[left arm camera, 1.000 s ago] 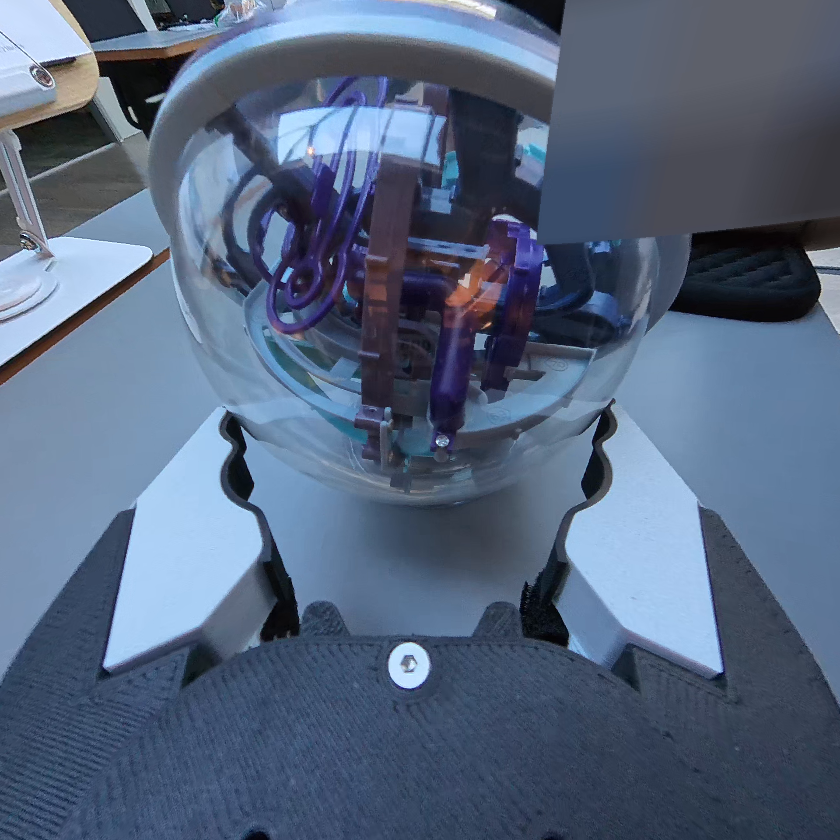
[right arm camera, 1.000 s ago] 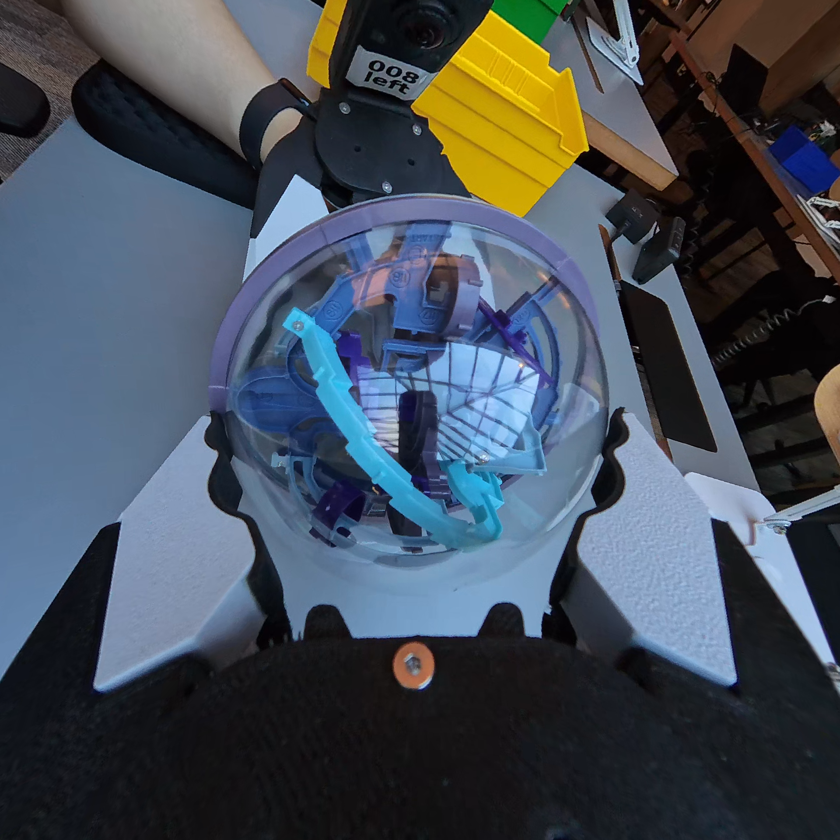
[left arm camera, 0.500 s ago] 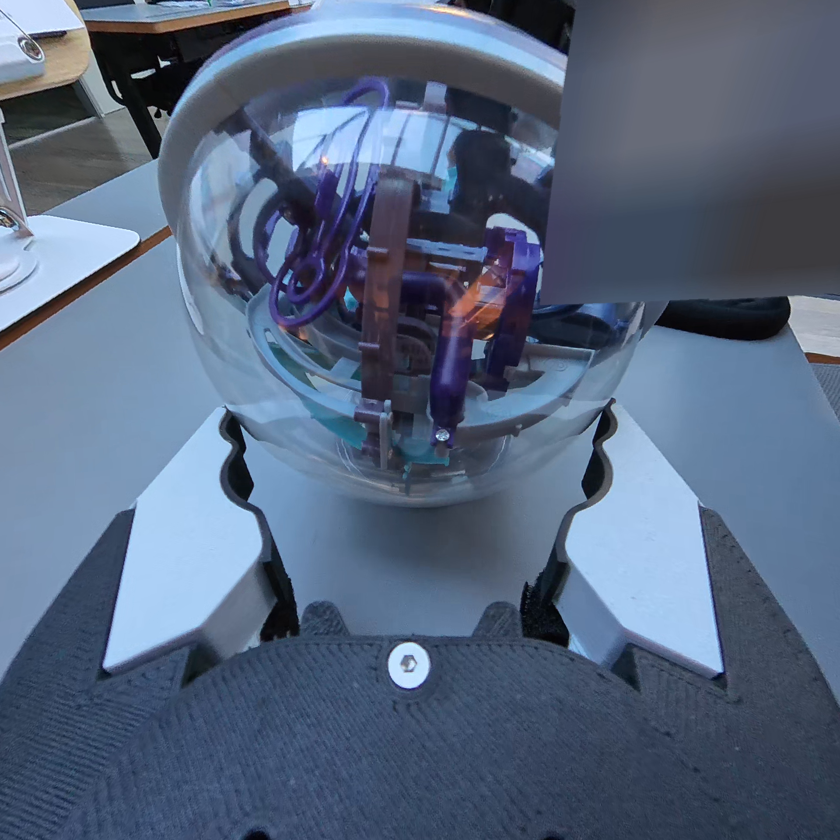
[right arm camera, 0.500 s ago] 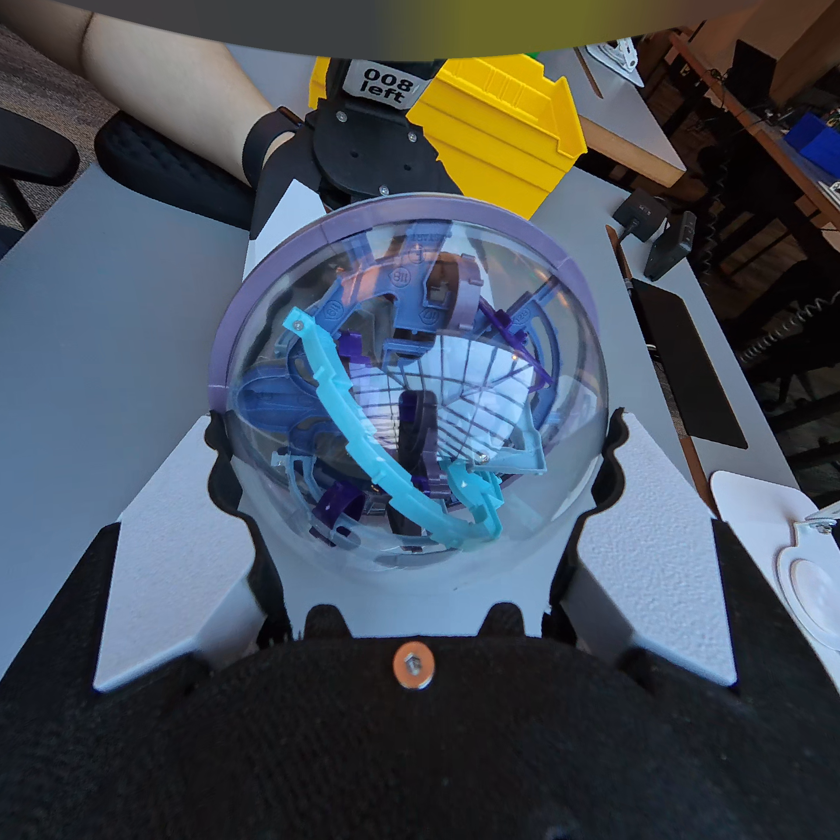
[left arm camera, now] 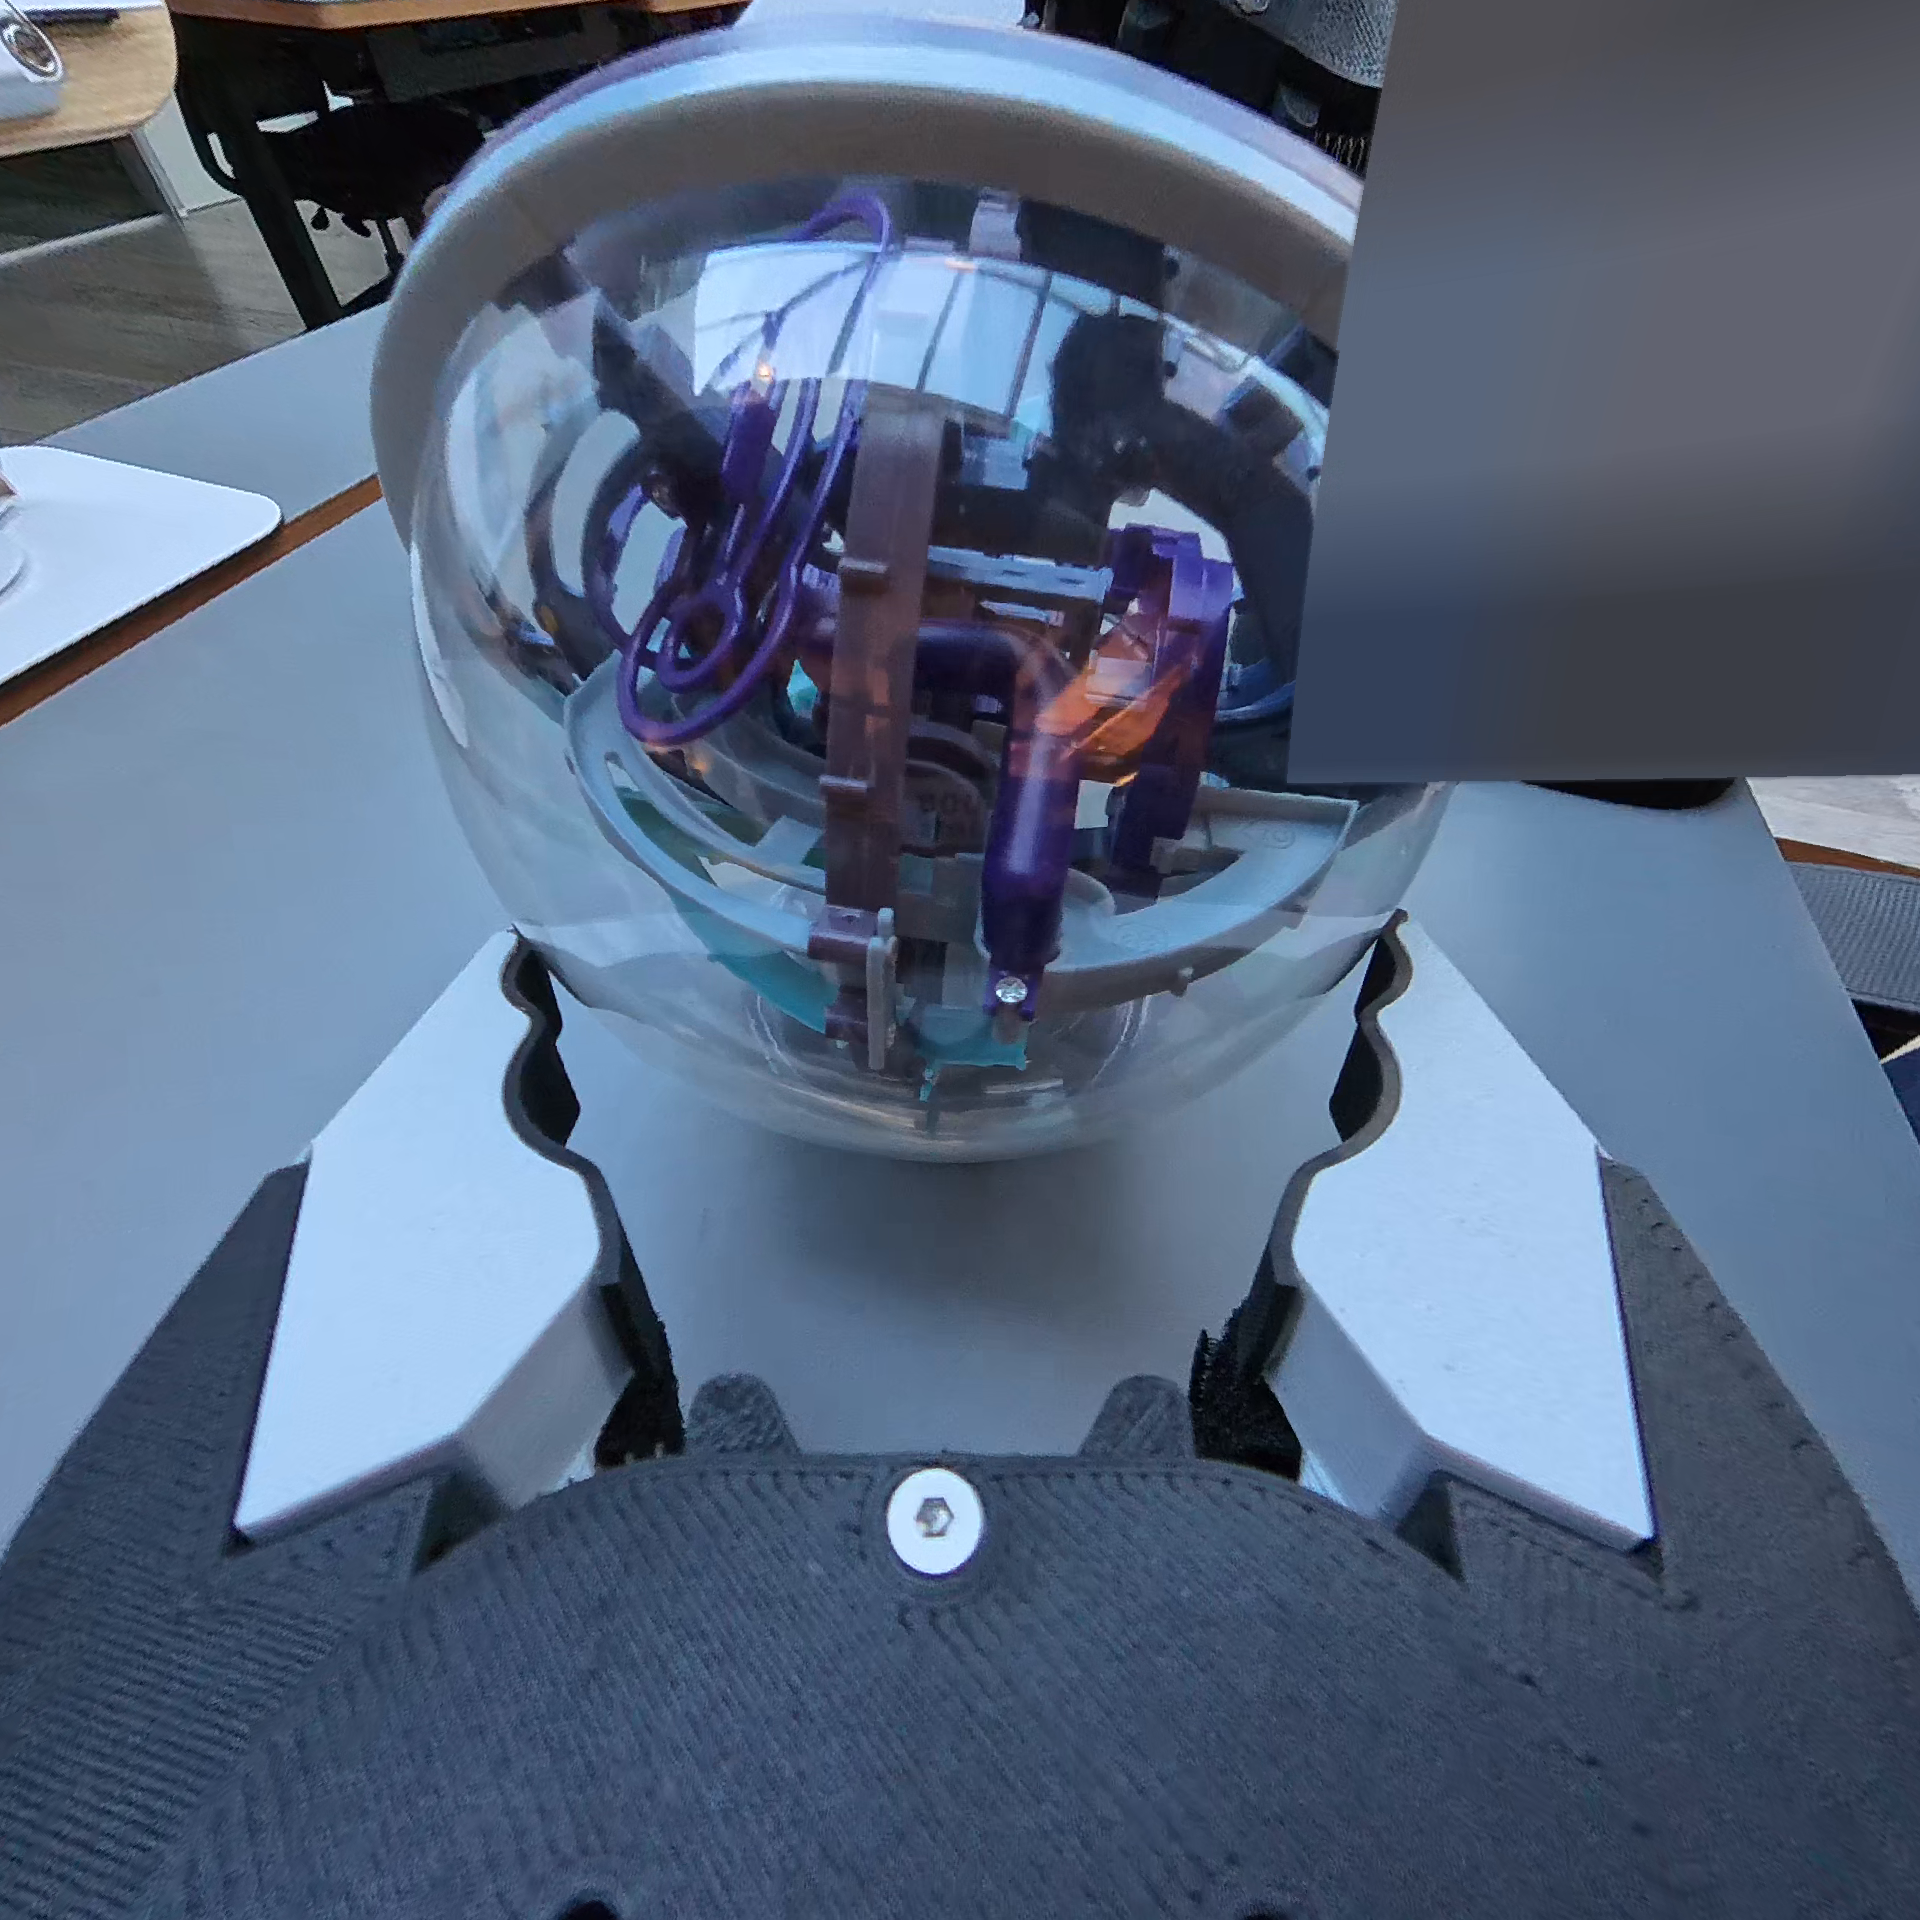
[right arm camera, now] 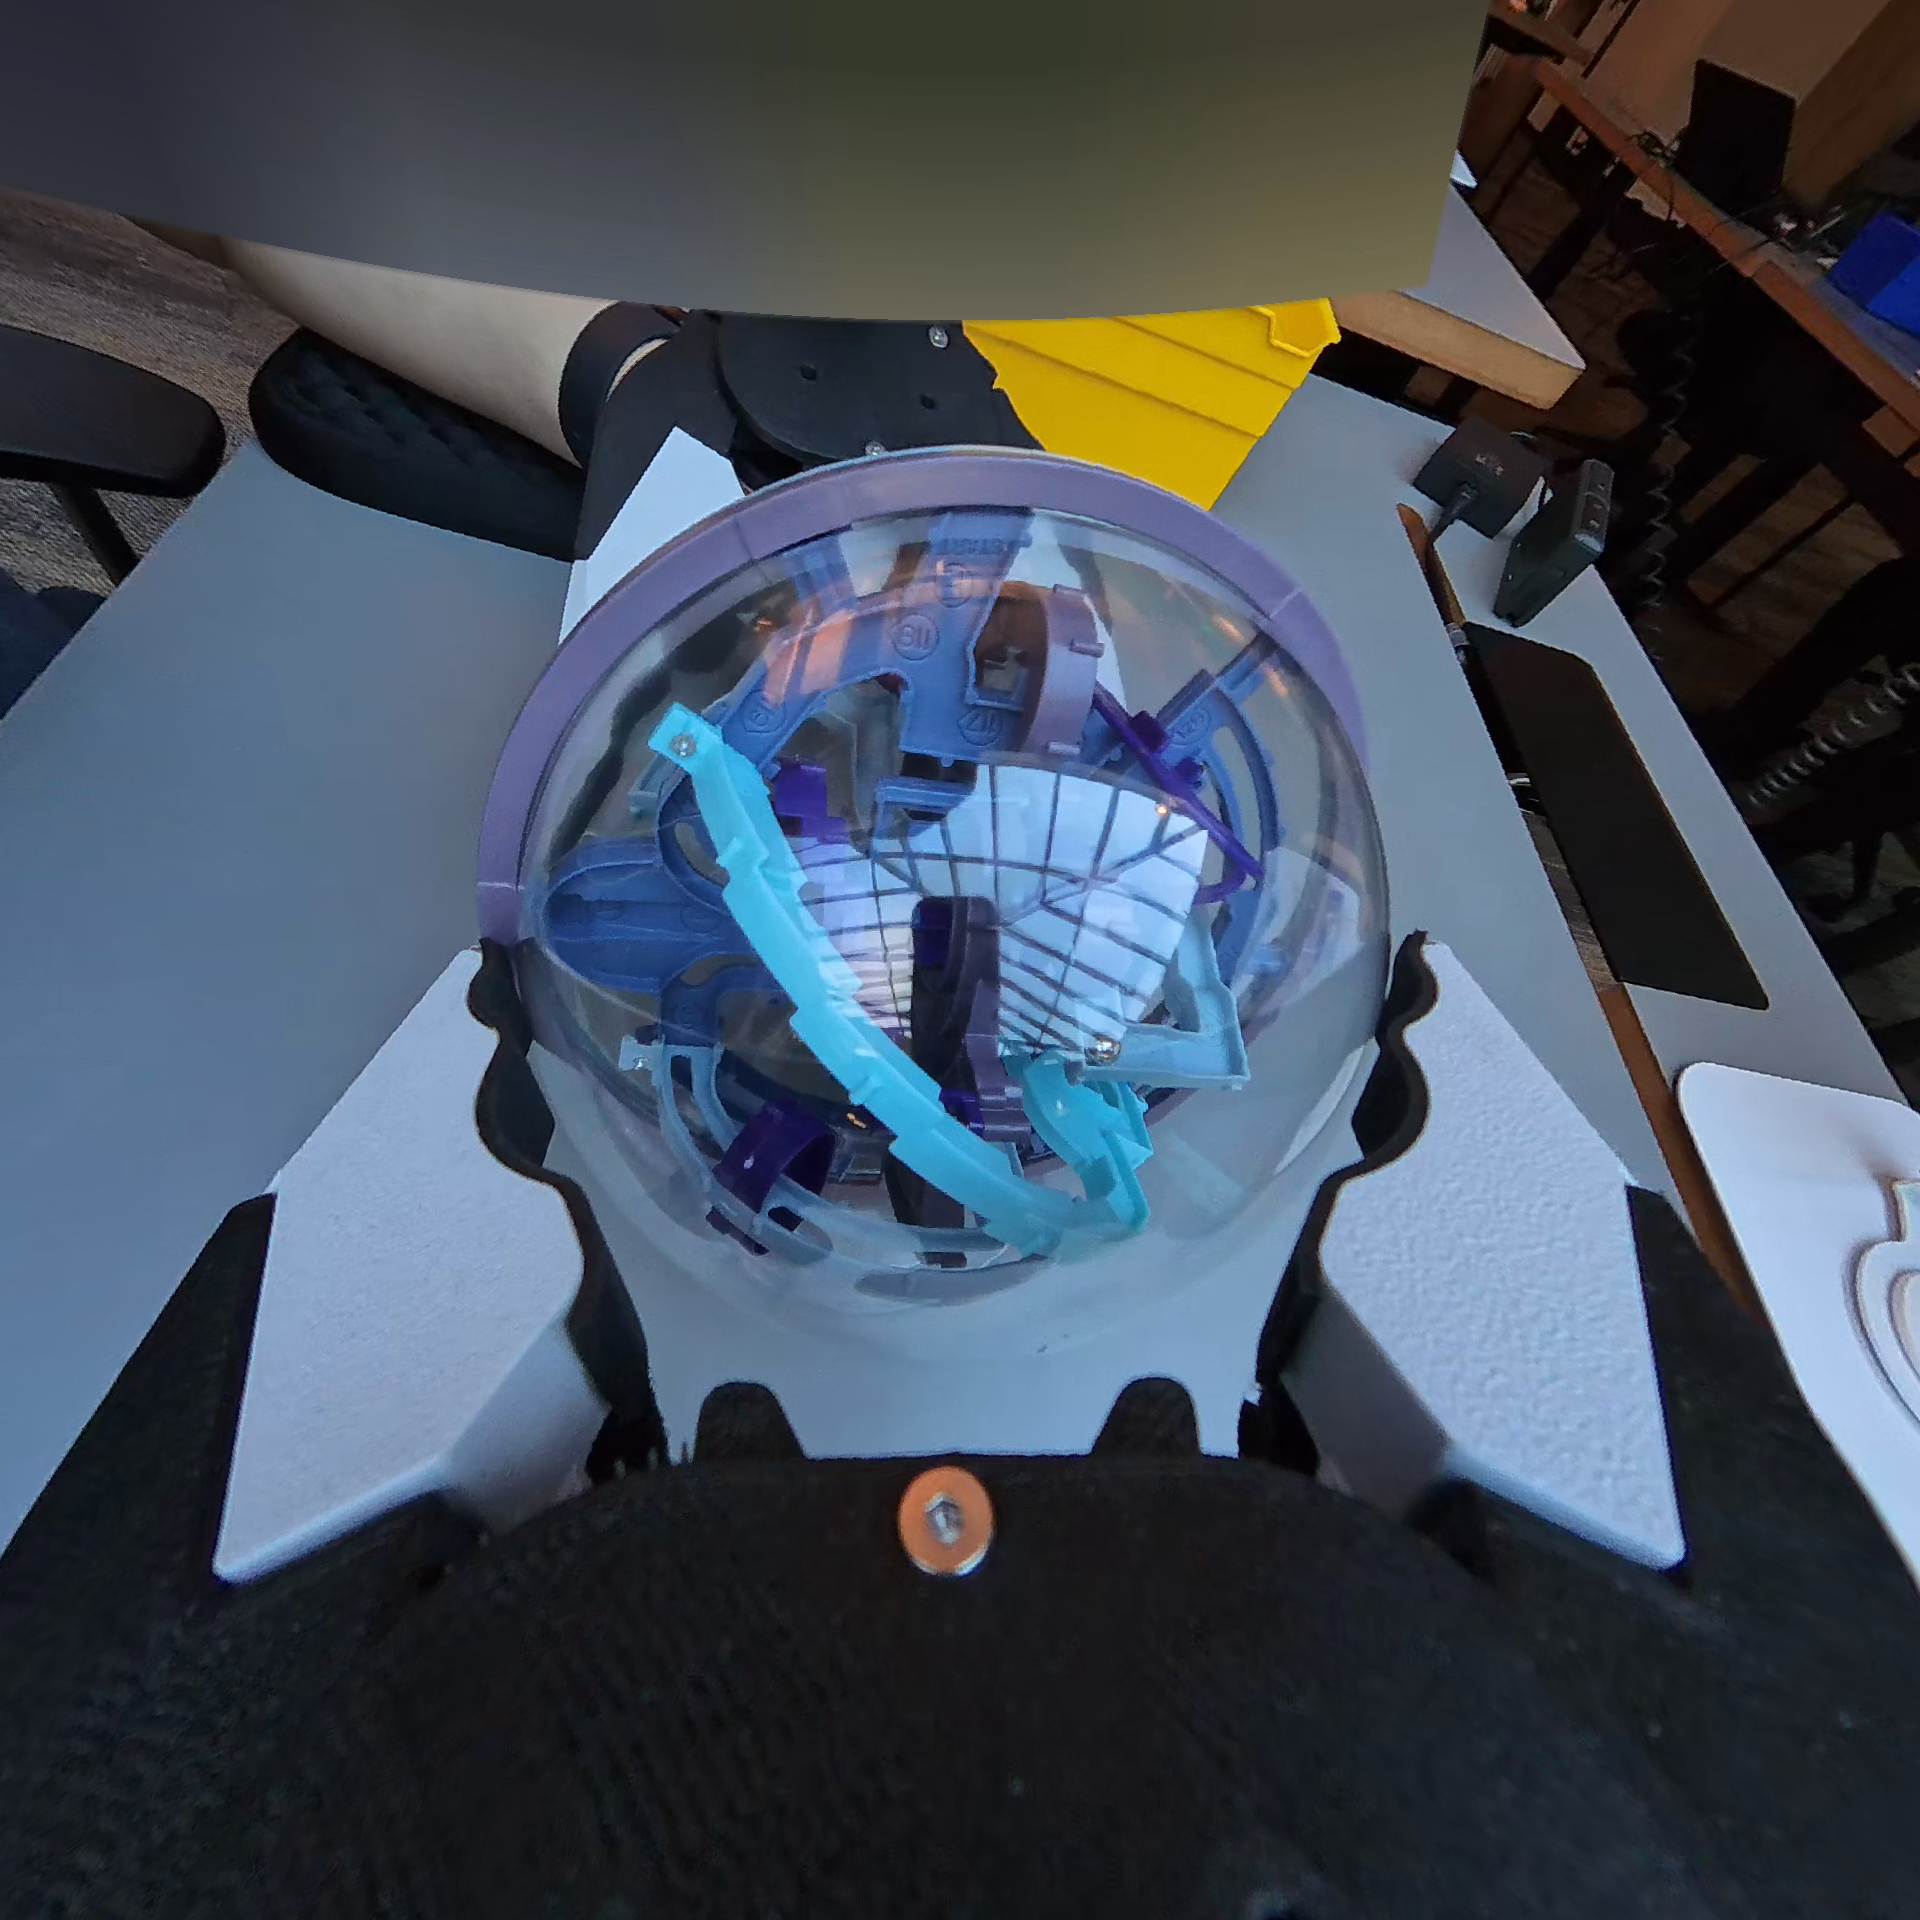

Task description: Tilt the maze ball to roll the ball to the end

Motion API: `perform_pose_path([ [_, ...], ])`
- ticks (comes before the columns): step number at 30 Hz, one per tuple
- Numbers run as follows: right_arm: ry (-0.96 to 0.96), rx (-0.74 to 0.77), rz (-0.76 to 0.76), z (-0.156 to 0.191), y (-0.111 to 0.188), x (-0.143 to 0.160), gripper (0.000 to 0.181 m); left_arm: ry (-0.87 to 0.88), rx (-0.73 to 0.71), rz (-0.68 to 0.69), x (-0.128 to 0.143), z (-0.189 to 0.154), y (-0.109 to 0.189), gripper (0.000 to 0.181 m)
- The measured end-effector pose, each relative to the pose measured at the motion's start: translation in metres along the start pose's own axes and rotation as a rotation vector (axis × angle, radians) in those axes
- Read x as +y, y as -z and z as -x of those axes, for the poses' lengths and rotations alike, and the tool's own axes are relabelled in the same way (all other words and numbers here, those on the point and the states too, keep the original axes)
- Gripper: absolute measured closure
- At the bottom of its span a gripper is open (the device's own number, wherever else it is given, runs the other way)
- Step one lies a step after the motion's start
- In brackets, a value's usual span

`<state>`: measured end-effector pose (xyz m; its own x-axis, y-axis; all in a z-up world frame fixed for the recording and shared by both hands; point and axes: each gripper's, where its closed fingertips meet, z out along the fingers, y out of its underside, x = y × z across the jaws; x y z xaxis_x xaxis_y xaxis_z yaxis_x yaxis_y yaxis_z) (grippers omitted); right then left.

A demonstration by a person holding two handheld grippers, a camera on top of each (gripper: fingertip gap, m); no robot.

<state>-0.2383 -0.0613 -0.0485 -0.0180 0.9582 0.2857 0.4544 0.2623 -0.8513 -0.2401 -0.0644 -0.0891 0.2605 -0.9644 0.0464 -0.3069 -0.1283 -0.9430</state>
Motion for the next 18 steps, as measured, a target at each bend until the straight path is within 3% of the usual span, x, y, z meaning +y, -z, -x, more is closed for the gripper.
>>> perform_pose_path([
  [18,-0.006,-0.001,-0.010,-0.0008,0.0001,-0.0004,0.023,0.005,0.005,-0.003,0.0001,0.0008,-0.0004,0.033],
])
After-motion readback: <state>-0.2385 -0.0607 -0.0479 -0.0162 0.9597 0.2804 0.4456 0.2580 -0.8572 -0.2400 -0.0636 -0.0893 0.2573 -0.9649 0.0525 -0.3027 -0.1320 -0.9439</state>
